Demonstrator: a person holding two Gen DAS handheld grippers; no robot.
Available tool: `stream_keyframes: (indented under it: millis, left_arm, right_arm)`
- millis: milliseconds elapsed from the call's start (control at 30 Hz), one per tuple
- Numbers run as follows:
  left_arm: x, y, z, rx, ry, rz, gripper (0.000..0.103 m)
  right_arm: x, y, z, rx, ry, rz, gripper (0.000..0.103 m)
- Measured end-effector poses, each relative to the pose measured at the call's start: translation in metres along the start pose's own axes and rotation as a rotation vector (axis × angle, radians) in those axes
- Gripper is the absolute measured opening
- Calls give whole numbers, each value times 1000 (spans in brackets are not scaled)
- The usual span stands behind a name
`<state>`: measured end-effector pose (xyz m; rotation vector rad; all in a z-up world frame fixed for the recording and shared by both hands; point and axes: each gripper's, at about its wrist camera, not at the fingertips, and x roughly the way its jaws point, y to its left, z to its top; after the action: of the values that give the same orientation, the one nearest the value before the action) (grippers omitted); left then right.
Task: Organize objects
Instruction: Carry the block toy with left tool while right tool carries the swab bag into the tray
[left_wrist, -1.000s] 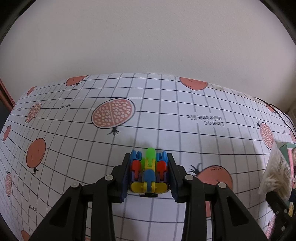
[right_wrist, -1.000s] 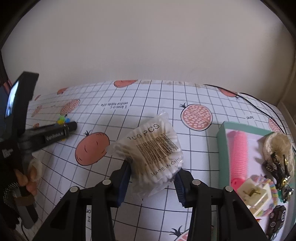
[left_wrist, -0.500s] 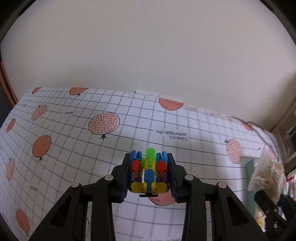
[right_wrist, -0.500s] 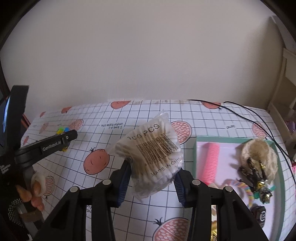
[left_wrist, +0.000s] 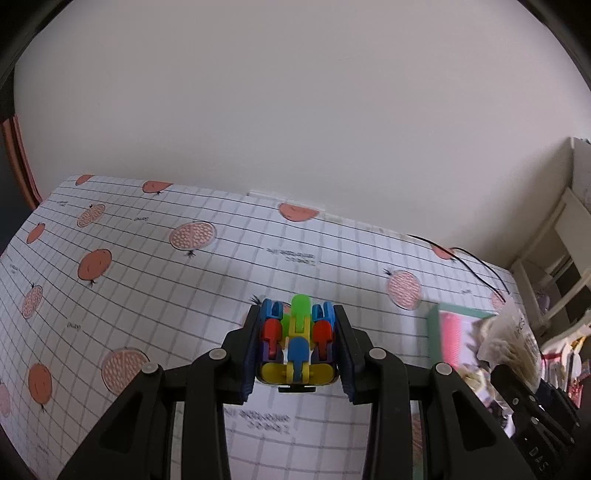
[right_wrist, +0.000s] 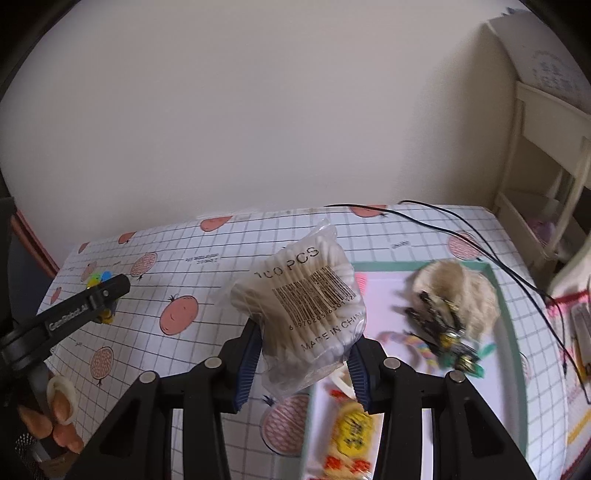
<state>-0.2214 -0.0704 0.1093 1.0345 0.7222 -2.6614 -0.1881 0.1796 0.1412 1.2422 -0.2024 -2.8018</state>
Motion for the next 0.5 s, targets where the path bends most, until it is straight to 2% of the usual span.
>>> stream_keyframes:
  millis: [500]
  left_arm:
    - [-18, -82, -15, 107, -11, -61, 38]
  right_arm:
    - [-13, -55, -7, 63, -17, 4, 46]
